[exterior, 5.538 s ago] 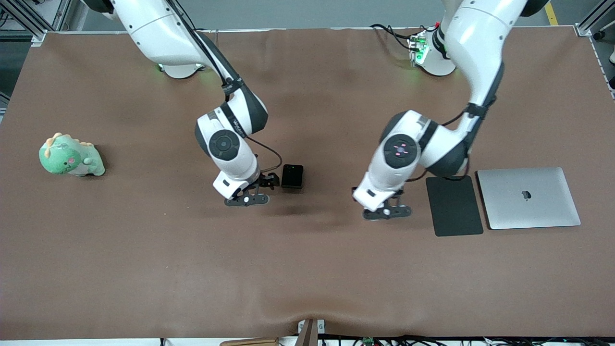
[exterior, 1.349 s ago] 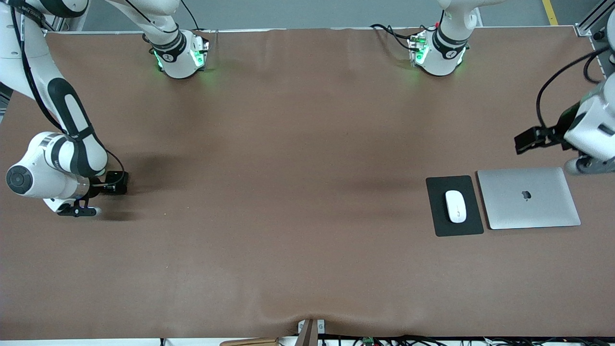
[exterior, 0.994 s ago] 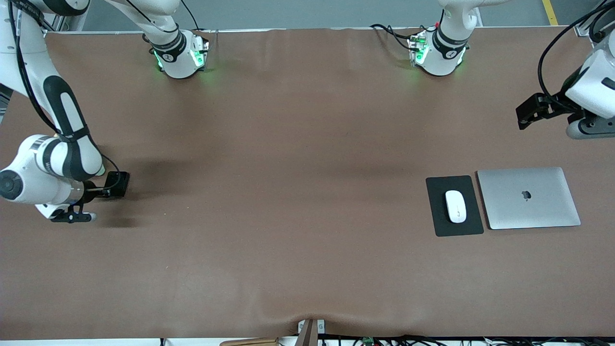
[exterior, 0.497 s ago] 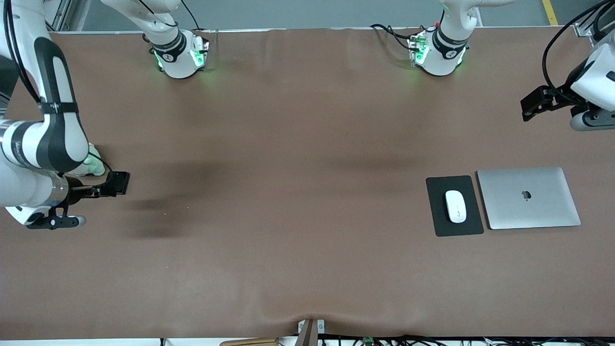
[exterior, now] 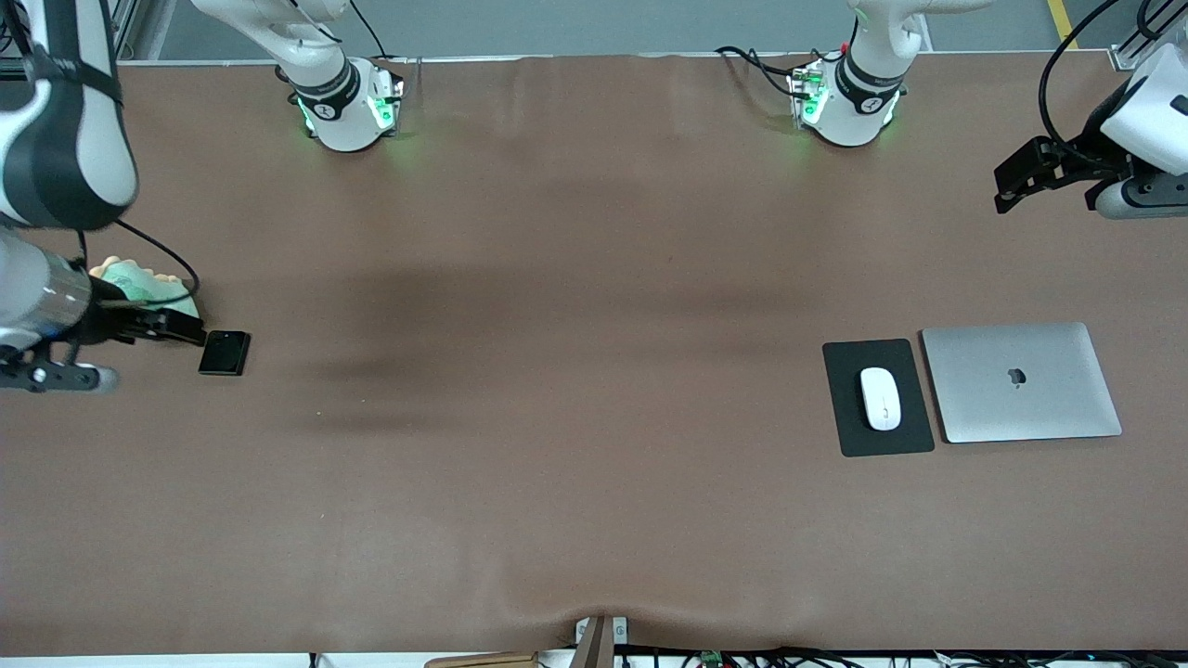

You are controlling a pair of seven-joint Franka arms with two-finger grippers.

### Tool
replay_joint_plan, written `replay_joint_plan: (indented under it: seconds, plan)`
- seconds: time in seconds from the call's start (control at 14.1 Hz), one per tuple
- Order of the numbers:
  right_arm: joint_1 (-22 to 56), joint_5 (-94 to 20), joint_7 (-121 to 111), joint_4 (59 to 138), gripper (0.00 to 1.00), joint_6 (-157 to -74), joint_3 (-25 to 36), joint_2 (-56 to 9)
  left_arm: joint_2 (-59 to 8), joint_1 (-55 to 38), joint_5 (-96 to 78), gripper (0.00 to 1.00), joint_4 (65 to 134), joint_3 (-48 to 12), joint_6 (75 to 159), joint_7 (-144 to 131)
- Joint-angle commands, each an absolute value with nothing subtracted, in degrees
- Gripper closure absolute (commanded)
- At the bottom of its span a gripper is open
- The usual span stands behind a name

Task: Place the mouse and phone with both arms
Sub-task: 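Open the right gripper and lift it off the phone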

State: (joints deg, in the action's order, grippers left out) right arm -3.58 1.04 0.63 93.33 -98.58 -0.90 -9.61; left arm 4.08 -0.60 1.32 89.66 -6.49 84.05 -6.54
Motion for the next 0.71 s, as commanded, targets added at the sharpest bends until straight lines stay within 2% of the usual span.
replay_joint_plan:
  seconds: [0.0, 0.28, 0.64]
  plan:
    - [-3.96, -0.78, 1.49, 94.31, 0.0, -95.37, -1.05, -4.67, 5.45, -0.44, -0.26, 0.0, 90.88, -6.24, 85.17, -5.54]
    - [-4.13, -3.43, 2.19, 94.75, 0.0, -91.51, -0.62, 1.22, 4.92, -0.44, -0.53, 0.0, 90.7, -6.24, 85.25, -5.71]
    - [-4.04, -3.43, 6.59, 94.75, 0.0, -86.49, -0.7, 3.08, 5.27, -0.35, -0.62, 0.0, 90.7, -6.15, 85.08, -5.89]
